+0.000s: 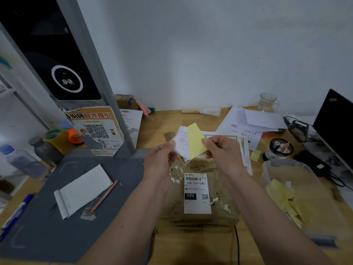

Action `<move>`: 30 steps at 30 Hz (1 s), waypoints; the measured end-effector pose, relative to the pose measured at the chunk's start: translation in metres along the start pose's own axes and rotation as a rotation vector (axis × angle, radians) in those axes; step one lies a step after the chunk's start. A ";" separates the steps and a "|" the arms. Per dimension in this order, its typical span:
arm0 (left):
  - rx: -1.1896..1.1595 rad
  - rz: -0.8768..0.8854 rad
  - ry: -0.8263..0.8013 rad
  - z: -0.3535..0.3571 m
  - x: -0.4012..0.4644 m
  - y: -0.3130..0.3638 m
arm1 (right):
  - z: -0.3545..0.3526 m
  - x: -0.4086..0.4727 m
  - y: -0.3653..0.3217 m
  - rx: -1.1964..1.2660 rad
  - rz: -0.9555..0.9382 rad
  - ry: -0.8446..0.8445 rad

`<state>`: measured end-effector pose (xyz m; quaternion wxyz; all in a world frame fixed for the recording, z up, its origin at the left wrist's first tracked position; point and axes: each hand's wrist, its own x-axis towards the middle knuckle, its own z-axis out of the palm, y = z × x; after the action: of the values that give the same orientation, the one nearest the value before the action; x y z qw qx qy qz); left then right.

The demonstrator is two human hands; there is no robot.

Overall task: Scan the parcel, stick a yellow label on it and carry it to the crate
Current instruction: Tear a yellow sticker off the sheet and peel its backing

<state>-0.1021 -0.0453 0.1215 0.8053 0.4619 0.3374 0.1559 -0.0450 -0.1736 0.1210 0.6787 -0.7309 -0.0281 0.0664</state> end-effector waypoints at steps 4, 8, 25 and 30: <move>0.002 -0.002 0.005 0.000 0.000 0.000 | 0.000 0.000 -0.001 -0.002 0.005 0.005; 0.003 -0.004 0.016 -0.001 -0.001 0.000 | -0.001 0.000 -0.001 -0.004 -0.001 0.010; -0.031 0.013 0.044 -0.003 0.001 0.003 | -0.007 0.004 -0.001 -0.048 -0.026 0.009; -0.026 0.020 0.028 -0.003 0.002 0.003 | -0.007 0.007 0.002 -0.035 -0.014 0.001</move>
<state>-0.1025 -0.0412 0.1225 0.8048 0.4525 0.3418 0.1749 -0.0370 -0.1801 0.1190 0.6662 -0.7425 -0.0341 0.0608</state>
